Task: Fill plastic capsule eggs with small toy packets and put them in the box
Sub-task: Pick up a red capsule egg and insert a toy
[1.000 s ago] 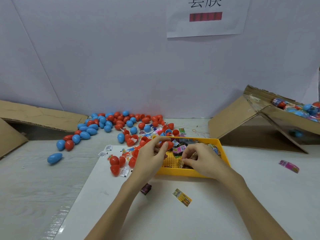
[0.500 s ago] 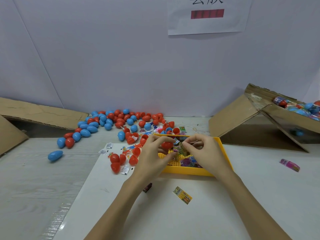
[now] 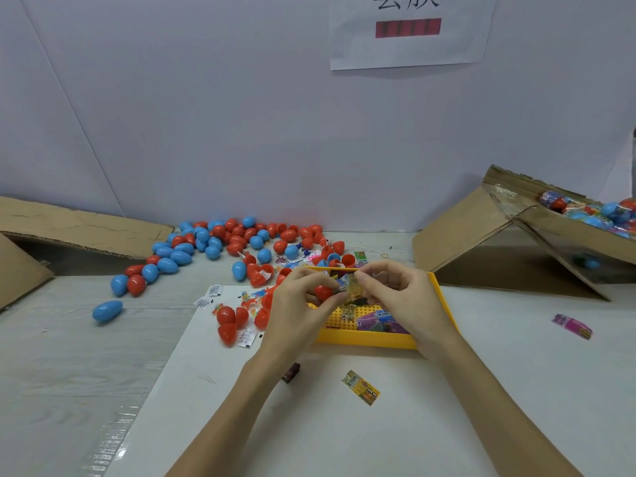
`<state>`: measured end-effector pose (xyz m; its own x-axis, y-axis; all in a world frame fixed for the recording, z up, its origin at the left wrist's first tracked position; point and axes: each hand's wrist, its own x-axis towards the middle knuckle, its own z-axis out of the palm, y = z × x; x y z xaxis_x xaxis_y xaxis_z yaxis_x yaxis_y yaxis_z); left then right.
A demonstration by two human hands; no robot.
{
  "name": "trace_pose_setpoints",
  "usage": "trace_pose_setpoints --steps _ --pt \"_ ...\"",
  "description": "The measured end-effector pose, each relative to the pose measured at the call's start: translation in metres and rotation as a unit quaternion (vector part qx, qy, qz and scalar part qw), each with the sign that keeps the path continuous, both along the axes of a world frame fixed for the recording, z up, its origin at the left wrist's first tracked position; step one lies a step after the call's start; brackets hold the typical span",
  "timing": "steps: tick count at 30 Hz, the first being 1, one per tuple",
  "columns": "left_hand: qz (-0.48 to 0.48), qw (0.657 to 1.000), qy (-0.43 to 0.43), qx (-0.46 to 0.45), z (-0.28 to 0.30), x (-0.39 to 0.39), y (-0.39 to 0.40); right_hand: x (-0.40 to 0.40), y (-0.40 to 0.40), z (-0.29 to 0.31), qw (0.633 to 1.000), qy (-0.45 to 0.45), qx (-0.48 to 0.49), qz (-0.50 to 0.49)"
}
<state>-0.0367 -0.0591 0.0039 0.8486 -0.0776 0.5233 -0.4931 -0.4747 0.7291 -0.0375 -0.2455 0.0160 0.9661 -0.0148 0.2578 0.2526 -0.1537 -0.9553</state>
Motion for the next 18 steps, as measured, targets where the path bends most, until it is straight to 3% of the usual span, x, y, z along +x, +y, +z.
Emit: trace_pose_setpoints --steps 4,8,10,18 --pt "0.024 1.0 0.005 -0.004 -0.001 0.001 0.005 0.003 -0.01 0.001 0.998 0.01 0.054 -0.021" --pt "0.047 0.999 -0.006 -0.024 -0.001 0.003 0.005 0.003 -0.016 -0.004 0.987 0.003 -0.163 0.003" --pt "0.046 0.998 -0.011 -0.037 0.0 0.003 0.004 0.002 -0.011 -0.008 0.978 -0.001 -0.207 -0.021" --pt "0.006 0.997 -0.069 -0.038 0.002 0.0 0.002 0.001 -0.004 -0.007 0.989 -0.017 -0.147 -0.024"
